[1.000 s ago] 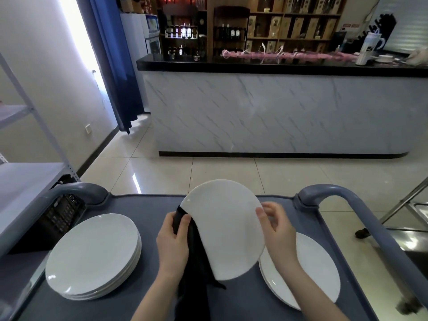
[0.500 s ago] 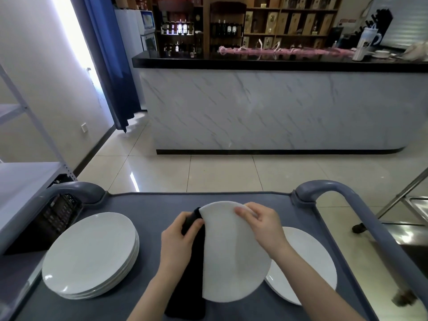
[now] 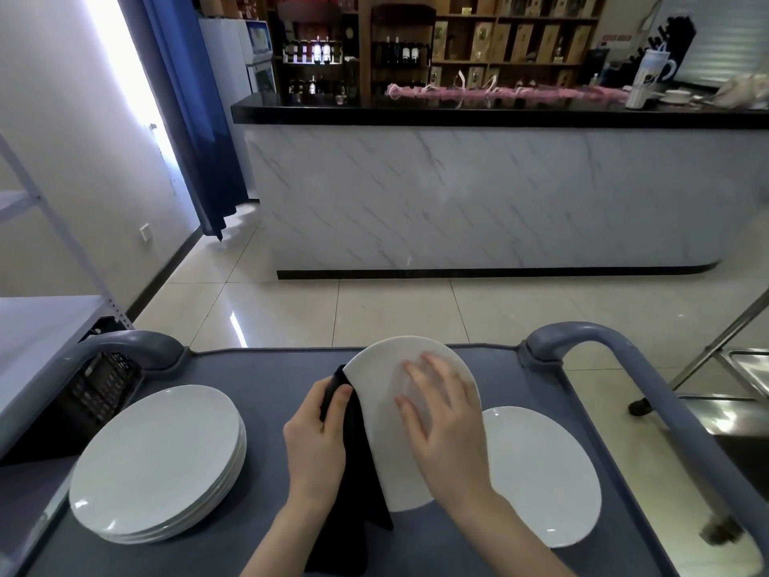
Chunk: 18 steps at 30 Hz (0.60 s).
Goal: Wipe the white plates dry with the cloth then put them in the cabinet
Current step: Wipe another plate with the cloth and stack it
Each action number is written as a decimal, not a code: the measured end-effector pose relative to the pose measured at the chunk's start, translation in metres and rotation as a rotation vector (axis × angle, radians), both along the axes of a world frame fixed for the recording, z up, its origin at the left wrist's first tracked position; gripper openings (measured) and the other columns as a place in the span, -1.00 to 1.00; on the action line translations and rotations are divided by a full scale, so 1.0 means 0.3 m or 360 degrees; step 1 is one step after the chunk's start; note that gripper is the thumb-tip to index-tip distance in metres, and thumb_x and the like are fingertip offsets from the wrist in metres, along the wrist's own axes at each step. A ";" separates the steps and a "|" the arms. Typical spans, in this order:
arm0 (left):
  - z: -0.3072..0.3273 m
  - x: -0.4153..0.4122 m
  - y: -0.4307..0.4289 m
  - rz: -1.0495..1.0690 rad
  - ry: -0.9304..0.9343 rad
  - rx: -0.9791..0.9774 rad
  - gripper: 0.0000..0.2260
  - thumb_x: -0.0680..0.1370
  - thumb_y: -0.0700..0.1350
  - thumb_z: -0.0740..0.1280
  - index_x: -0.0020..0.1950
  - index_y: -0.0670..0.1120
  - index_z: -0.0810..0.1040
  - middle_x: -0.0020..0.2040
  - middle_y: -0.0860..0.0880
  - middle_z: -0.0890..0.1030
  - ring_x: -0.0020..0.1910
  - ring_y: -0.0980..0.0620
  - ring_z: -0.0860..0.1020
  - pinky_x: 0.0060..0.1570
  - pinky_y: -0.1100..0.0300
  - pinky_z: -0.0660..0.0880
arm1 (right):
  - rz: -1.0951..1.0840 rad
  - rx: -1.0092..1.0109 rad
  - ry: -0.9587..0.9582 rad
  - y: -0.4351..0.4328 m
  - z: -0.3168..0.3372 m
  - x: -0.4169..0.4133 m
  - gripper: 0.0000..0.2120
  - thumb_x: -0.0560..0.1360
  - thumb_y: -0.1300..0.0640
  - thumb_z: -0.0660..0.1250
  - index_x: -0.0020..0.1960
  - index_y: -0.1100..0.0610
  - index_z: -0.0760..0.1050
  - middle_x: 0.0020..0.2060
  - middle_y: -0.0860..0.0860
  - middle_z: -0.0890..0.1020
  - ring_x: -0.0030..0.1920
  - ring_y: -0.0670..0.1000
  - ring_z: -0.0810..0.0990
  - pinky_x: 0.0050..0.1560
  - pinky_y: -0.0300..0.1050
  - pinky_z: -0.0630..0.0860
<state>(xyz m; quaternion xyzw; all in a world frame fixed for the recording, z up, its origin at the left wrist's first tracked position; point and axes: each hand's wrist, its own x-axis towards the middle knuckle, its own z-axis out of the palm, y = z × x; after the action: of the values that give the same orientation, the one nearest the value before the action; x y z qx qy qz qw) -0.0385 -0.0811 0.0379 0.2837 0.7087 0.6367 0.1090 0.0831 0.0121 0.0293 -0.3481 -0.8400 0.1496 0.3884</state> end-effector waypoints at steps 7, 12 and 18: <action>0.019 0.045 -0.015 -0.0156 0.0030 0.0049 -0.72 0.62 -0.20 0.28 0.03 0.21 0.60 -0.04 0.26 0.68 -0.02 0.31 0.60 -0.07 0.55 0.39 | 0.0286 -0.0712 0.0057 -0.077 0.010 -0.043 -0.44 0.59 -0.18 0.06 0.53 -0.21 -0.05 0.54 -0.30 -0.13 0.56 -0.22 -0.24 0.57 -0.14 -0.12; 0.011 0.069 -0.030 -0.0316 0.0001 0.0044 -0.71 0.64 -0.20 0.24 0.10 0.19 0.62 -0.03 0.20 0.70 -0.02 0.26 0.63 -0.07 0.45 0.47 | 0.0332 -0.1025 0.0317 -0.108 0.035 -0.054 -0.33 0.52 -0.26 0.09 0.57 -0.11 0.05 0.50 -0.41 -0.04 0.51 -0.37 -0.17 0.53 -0.33 -0.09; -0.002 0.125 -0.001 -0.0443 -0.0158 0.0032 -0.73 0.65 -0.18 0.24 0.26 0.04 0.62 0.04 0.13 0.70 0.05 0.19 0.65 -0.01 0.35 0.53 | 0.0429 -0.1197 0.0464 -0.089 0.072 -0.051 -0.58 0.66 0.00 0.17 0.51 -0.20 0.29 0.31 -0.30 0.54 0.30 -0.33 0.46 0.37 -0.20 0.40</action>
<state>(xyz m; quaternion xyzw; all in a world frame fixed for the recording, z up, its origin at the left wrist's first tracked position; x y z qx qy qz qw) -0.0009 -0.0813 0.0372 0.3484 0.6499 0.6357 0.2282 0.0677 -0.0145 0.0509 -0.3279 -0.7011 0.5427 0.3262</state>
